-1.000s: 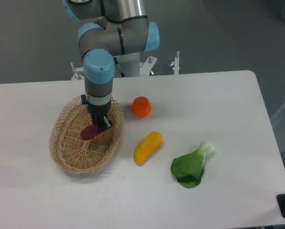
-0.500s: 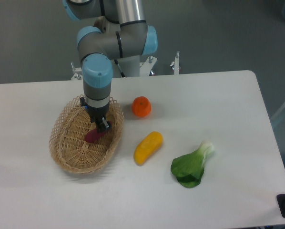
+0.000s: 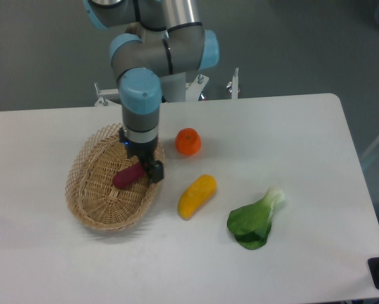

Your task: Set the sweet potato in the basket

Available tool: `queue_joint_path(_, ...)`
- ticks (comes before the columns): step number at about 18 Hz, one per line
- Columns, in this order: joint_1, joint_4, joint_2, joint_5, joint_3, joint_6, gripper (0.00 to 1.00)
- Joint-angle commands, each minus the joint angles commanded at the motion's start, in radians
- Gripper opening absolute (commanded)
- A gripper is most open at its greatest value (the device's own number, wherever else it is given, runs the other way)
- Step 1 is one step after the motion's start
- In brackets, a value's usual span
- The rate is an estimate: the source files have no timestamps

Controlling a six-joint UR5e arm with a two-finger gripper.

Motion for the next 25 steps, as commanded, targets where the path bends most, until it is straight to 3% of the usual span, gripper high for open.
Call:
queue_joint_path(7, 0.109, -0.012, -0.048, -0.004, 0.117, 0.066, 1.00)
queue_joint_path(17, 0.293, -0.023, -0.077, -0.012, 0.150, 0.326, 1.00)
queue_joint_path(25, 0.347, -0.187, -0.205, -0.004, 0.382, 0.359, 1.00)
